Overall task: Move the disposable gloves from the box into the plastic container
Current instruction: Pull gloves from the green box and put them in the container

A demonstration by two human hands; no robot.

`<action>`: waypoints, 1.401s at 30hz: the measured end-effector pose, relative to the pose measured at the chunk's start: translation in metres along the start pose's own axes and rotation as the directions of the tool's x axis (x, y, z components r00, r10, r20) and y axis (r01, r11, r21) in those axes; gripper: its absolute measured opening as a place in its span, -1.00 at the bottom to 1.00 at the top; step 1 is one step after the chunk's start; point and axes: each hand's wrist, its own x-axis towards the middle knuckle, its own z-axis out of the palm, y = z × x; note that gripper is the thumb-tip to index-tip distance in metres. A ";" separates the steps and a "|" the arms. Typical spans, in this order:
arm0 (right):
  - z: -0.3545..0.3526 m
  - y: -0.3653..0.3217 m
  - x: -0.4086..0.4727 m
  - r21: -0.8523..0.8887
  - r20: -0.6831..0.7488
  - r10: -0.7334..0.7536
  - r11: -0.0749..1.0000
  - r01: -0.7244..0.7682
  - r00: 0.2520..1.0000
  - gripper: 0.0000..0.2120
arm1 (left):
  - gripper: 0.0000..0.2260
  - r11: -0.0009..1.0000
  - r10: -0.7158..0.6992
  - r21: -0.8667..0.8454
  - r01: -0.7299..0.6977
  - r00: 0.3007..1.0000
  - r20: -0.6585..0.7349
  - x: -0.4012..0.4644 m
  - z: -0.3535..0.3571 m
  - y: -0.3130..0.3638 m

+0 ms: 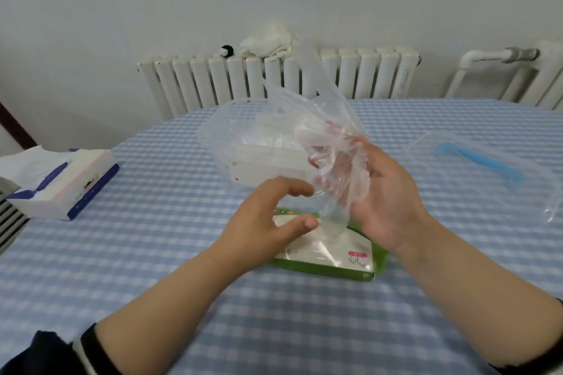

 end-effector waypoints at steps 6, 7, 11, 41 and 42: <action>0.000 0.007 -0.006 0.136 0.101 0.078 0.986 -0.092 0.992 -0.53 | -0.67 0.864 -0.188 -0.487 0.126 0.979 -0.081 0.013 0.013 0.034; -0.001 0.008 -0.006 0.151 0.117 0.073 0.984 -0.091 0.990 -0.53 | -0.77 0.851 -0.205 -0.508 0.133 0.975 -0.088 0.013 0.013 0.036; 0.001 0.007 0.000 0.210 0.137 -0.015 0.978 -0.015 0.990 -0.62 | -0.89 0.798 -0.247 -0.597 0.082 0.948 -0.199 0.018 0.006 0.039; 0.004 0.009 -0.005 -0.098 -0.321 -0.023 0.995 -0.009 0.947 -0.93 | -0.90 0.995 -0.056 -0.094 0.028 0.947 -0.316 0.132 -0.083 0.003; 0.004 0.009 -0.005 -0.101 -0.327 -0.022 0.995 -0.012 0.945 -0.96 | -0.90 0.999 -0.042 -0.029 0.036 0.961 -0.272 0.141 -0.089 -0.001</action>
